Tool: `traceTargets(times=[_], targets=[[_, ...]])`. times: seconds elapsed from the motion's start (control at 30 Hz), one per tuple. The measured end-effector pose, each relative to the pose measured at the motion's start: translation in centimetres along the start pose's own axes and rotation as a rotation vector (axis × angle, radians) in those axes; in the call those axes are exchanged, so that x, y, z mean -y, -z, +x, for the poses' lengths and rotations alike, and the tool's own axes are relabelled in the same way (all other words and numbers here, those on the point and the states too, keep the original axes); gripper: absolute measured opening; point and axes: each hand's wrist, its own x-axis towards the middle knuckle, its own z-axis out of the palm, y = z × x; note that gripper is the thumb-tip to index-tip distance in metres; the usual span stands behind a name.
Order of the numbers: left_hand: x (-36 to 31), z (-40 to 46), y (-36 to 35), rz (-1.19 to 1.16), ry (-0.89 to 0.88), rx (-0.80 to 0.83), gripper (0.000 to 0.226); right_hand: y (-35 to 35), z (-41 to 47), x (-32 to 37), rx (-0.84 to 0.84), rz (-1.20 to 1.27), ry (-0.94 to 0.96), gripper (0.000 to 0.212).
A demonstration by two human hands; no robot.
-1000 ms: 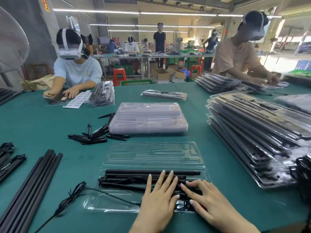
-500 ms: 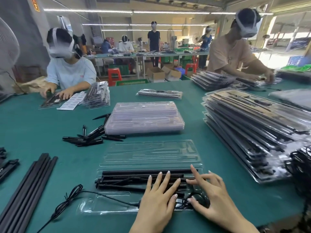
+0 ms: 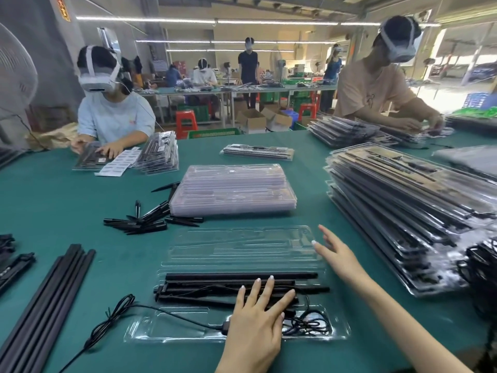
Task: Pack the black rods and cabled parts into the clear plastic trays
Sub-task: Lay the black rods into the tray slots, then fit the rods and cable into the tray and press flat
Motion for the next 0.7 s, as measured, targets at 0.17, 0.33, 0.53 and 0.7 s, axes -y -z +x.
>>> traceTargets(times=[0.17,0.33,0.53,0.7], targets=[[0.3,0.0,-0.2,-0.016,-0.024,0.014,0.048,-0.8,3.4,0.2,-0.066,0.318,-0.254,0.067],[0.7,0.0,-0.3,-0.071,-0.046,0.022,0.046,-0.9,3.5,0.9,-0.199,0.422,-0.105,0.043],[0.7,-0.2,-0.3,-0.144,-0.058,0.004,0.045,-1.3,2.4,2.9,-0.22,0.462,0.118,0.033],[0.6,-0.3,-0.5,-0.155,-0.056,0.0,0.041,1.5,0.2,5.2,0.208,0.567,0.251,0.067]])
